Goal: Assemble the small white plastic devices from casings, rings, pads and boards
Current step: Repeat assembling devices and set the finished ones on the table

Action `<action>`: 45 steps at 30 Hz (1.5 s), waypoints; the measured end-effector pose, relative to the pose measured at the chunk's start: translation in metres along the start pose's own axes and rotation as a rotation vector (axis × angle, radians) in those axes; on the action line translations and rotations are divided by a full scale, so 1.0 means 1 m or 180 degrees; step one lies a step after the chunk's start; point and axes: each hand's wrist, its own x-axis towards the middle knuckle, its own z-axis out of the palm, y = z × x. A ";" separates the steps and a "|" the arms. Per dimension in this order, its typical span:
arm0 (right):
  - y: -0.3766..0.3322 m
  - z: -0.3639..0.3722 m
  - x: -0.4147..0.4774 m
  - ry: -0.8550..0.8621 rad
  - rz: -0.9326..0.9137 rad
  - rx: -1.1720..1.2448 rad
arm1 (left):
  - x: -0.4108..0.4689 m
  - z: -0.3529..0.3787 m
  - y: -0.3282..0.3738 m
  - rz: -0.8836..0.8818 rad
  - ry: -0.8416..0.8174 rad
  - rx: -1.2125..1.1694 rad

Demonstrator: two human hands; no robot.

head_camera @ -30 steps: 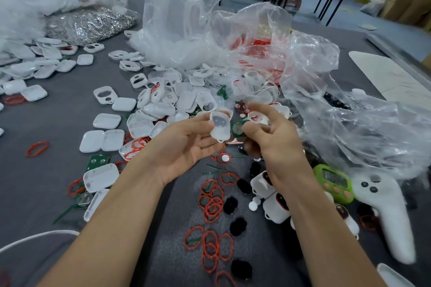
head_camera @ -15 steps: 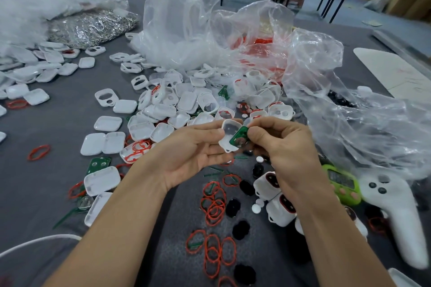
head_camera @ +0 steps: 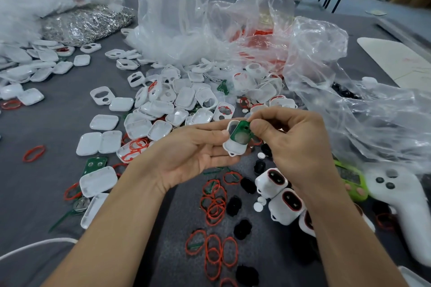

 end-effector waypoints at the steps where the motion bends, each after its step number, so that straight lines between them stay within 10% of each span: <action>1: 0.000 0.000 0.000 -0.0018 -0.0013 -0.0022 | 0.000 0.001 0.000 -0.0002 0.0017 0.0008; 18: 0.003 0.003 0.000 -0.0167 0.0106 -0.0066 | 0.000 0.002 0.000 -0.0007 0.0004 0.0067; 45: 0.002 0.039 -0.019 0.1188 -0.0926 -0.1537 | 0.000 0.001 -0.001 0.0163 -0.0004 0.0073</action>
